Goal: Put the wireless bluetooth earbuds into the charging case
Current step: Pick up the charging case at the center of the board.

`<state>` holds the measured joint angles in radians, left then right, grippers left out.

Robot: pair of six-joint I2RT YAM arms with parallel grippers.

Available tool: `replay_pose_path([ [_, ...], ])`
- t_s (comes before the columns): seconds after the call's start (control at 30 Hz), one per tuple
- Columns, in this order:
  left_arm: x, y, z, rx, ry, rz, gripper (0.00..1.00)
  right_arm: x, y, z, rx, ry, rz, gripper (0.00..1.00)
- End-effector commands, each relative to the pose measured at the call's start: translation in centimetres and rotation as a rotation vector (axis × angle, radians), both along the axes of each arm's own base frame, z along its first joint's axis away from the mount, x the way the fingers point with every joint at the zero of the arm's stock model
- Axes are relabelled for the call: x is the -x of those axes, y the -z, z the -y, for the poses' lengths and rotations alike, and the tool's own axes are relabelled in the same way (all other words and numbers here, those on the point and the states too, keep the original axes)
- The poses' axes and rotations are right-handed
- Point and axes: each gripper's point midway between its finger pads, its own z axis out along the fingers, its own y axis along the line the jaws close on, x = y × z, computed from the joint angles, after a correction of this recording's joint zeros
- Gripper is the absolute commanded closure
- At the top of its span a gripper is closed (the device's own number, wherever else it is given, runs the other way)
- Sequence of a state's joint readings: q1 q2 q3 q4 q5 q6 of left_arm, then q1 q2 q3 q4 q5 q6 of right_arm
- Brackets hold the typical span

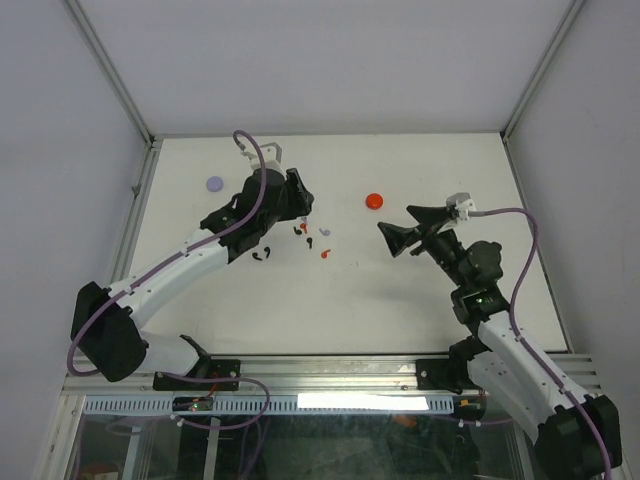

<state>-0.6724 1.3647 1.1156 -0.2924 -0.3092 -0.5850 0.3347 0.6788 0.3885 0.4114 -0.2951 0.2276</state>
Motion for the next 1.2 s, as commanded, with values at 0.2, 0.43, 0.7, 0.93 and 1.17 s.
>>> replay_pose_path([
  [0.2, 1.1, -8.4, 3.6, 0.261, 0.013, 0.191, 0.66, 1.6, -4.4, -6.5, -0.141, -0.182, 0.347, 0.01],
  [0.43, 2.3, -9.4, 5.4, 0.326, 0.025, 0.218, 0.68, 1.6, -5.1, -9.2, -0.211, -0.169, 0.47, 0.08],
  [0.7, 3.5, -9.3, 6.8, 0.363, 0.043, 0.226, 0.68, 0.1, -6.0, -11.0, -0.235, -0.091, 0.489, 0.18],
  [0.93, 4.4, -9.5, 7.9, 0.391, 0.078, 0.231, 0.69, -1.2, -6.5, -11.1, -0.255, -0.04, 0.478, 0.29],
  [1.17, 5.1, -9.8, 8.4, 0.402, 0.101, 0.238, 0.69, -2.1, -6.1, -10.6, -0.274, 0.009, 0.443, 0.39],
])
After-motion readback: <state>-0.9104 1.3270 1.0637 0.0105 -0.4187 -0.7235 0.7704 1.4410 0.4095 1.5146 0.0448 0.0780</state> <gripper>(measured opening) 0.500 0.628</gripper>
